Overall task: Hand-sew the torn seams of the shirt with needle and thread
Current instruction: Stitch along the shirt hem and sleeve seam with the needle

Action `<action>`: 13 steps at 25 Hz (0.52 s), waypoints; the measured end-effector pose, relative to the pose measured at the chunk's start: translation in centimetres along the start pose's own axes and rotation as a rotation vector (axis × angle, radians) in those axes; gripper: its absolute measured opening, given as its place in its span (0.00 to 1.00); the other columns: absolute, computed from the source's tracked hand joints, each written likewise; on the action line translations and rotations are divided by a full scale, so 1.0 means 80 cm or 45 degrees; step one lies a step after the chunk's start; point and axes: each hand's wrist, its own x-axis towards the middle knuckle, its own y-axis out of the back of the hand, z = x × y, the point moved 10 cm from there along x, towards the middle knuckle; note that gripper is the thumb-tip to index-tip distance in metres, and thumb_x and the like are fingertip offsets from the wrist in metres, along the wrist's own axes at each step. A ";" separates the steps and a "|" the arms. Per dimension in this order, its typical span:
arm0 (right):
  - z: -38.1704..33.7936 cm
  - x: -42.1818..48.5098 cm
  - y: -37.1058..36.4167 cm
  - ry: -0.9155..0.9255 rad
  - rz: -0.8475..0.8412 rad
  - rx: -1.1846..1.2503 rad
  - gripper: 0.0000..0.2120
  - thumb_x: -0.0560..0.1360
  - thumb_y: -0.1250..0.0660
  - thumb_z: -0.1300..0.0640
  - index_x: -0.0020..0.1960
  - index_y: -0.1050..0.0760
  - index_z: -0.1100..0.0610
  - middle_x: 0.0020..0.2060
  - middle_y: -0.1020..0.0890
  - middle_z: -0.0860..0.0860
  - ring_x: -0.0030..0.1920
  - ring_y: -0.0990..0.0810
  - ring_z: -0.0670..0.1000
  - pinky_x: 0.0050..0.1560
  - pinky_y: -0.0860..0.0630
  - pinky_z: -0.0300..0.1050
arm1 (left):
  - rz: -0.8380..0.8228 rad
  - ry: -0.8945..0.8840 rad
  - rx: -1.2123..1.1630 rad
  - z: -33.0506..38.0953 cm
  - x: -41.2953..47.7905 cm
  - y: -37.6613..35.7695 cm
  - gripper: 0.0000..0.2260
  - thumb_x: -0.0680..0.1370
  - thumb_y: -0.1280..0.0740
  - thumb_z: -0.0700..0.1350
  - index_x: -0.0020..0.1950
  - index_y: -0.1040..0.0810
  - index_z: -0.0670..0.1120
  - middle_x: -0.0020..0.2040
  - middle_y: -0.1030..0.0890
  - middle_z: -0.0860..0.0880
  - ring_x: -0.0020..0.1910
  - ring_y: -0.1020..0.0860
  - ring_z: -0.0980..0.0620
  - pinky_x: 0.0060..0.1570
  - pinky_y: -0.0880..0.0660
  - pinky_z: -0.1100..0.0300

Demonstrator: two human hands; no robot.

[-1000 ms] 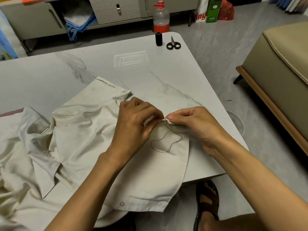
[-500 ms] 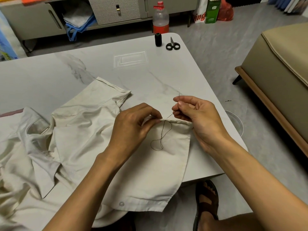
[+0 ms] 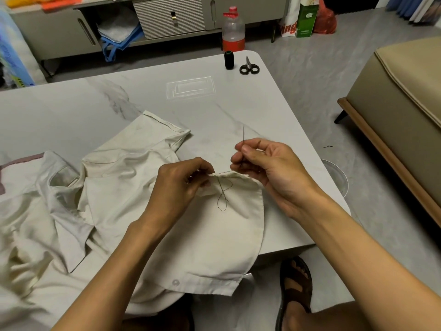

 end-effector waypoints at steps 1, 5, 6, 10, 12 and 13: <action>0.005 -0.003 -0.007 -0.048 -0.054 -0.008 0.05 0.80 0.37 0.64 0.49 0.22 0.61 0.36 0.17 0.53 0.40 0.17 0.52 0.48 0.19 0.41 | -0.008 -0.015 0.030 -0.005 -0.003 0.001 0.09 0.73 0.28 0.29 0.45 0.17 0.42 0.37 0.16 0.53 0.37 0.18 0.57 0.40 0.24 0.65; -0.002 -0.011 -0.021 -0.083 -0.166 0.146 0.06 0.79 0.38 0.66 0.48 0.22 0.63 0.33 0.19 0.53 0.36 0.19 0.52 0.53 0.19 0.47 | -0.032 0.014 0.041 -0.037 -0.012 0.004 0.12 0.71 0.30 0.26 0.42 0.17 0.43 0.43 0.15 0.53 0.45 0.17 0.56 0.47 0.22 0.55; -0.009 -0.012 -0.022 -0.065 -0.180 0.202 0.06 0.78 0.39 0.66 0.47 0.23 0.63 0.32 0.20 0.53 0.34 0.20 0.51 0.53 0.20 0.47 | -0.042 0.047 0.022 -0.045 -0.014 0.004 0.13 0.71 0.31 0.25 0.43 0.17 0.43 0.44 0.14 0.53 0.48 0.17 0.57 0.49 0.22 0.55; -0.023 -0.024 -0.029 -0.066 -0.275 0.376 0.04 0.73 0.36 0.64 0.45 0.23 0.62 0.30 0.22 0.53 0.29 0.24 0.48 0.45 0.20 0.44 | -0.163 0.373 -0.192 -0.085 -0.026 -0.002 0.16 0.70 0.39 0.32 0.46 0.14 0.46 0.51 0.14 0.55 0.56 0.18 0.57 0.60 0.24 0.58; -0.026 -0.032 -0.027 -0.094 -0.297 0.434 0.04 0.72 0.36 0.63 0.44 0.23 0.62 0.29 0.23 0.52 0.27 0.26 0.48 0.41 0.21 0.43 | -0.227 0.521 -0.348 -0.100 -0.034 -0.011 0.18 0.69 0.42 0.37 0.47 0.14 0.46 0.53 0.14 0.53 0.59 0.19 0.54 0.61 0.26 0.57; -0.029 -0.036 -0.025 -0.102 -0.300 0.456 0.04 0.72 0.37 0.63 0.44 0.23 0.62 0.29 0.23 0.52 0.27 0.27 0.47 0.39 0.21 0.42 | -0.240 0.550 -0.394 -0.102 -0.037 -0.014 0.18 0.69 0.43 0.38 0.47 0.14 0.45 0.54 0.14 0.53 0.59 0.19 0.53 0.61 0.26 0.58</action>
